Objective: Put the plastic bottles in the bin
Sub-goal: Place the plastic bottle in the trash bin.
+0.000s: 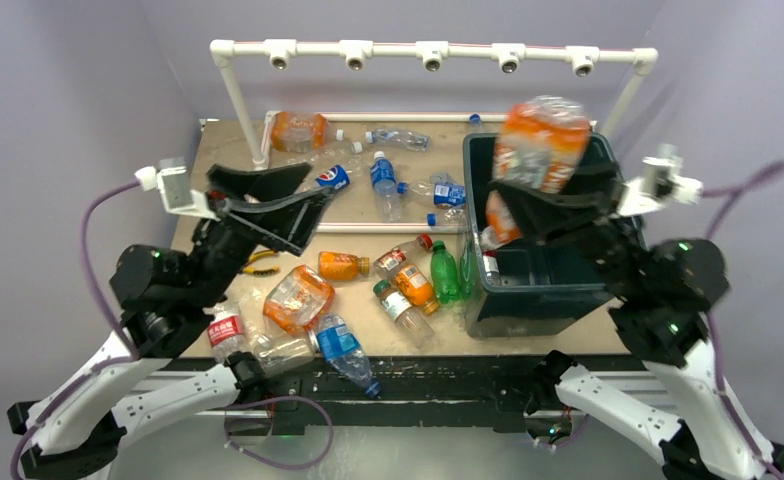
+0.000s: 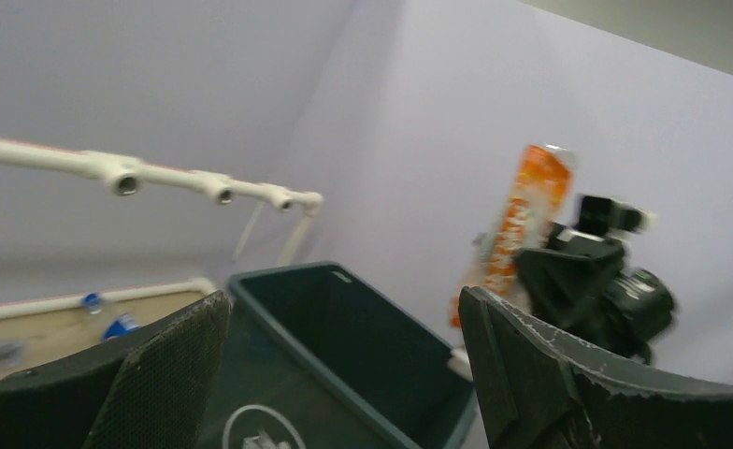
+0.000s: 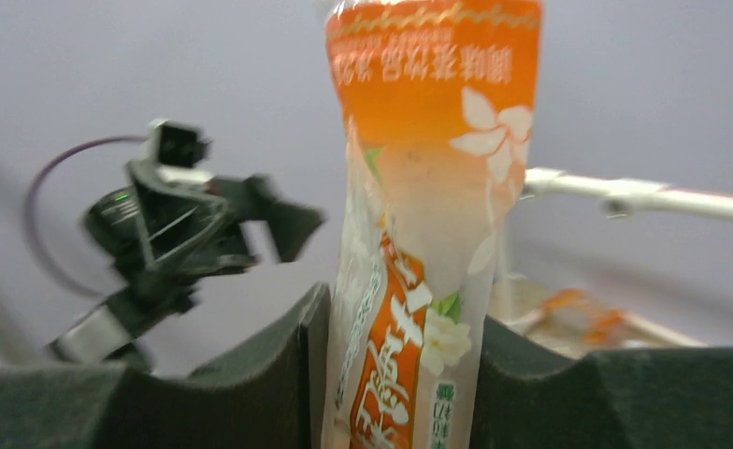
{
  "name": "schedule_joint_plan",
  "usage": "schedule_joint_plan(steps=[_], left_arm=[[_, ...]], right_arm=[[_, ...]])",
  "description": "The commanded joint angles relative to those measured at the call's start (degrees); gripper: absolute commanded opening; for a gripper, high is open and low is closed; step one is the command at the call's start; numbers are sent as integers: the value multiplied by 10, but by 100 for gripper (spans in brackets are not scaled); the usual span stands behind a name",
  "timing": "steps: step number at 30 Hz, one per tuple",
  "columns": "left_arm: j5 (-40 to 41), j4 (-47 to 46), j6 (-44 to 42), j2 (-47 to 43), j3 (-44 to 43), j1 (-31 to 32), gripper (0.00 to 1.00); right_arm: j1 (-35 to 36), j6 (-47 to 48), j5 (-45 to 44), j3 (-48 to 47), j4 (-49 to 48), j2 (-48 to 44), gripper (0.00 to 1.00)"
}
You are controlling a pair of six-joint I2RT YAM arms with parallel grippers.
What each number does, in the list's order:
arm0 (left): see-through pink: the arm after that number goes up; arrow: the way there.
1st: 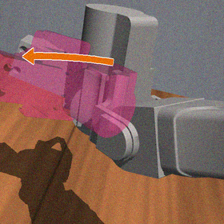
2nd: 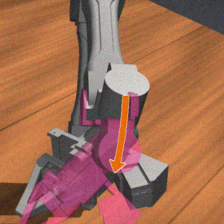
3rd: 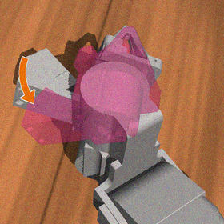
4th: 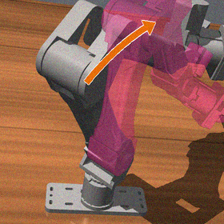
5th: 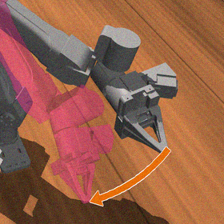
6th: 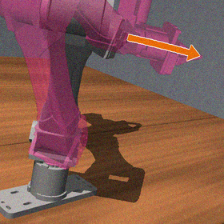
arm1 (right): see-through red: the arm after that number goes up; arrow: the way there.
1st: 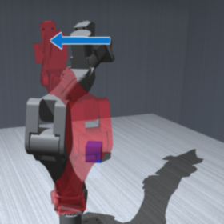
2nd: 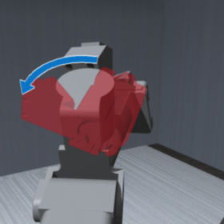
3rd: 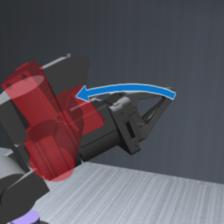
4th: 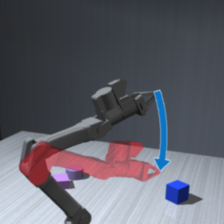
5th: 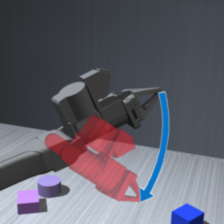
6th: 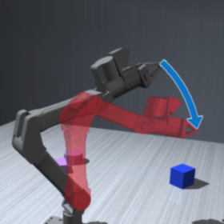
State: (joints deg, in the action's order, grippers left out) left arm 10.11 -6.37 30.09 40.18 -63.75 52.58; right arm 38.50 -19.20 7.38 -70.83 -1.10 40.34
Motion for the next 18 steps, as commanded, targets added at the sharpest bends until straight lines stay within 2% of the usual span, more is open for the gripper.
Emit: schedule_joint_plan(steps=[1,3,6,10,18], left_arm=[[247,159,-35,-4,11,0,90],[309,218,-37,10,5,0,89],[348,256,-40,22,14,0,89],[358,244,-44,8,59,0,89],[356,205,-71,-29,145,0,89]], right_arm=[[0,103,-288,2,19,-34,37],[0,127,-335,28,16,-44,34],[0,148,-385,65,6,-57,32],[0,162,-431,111,-20,-63,31],[0,156,-465,174,-28,-59,32]])
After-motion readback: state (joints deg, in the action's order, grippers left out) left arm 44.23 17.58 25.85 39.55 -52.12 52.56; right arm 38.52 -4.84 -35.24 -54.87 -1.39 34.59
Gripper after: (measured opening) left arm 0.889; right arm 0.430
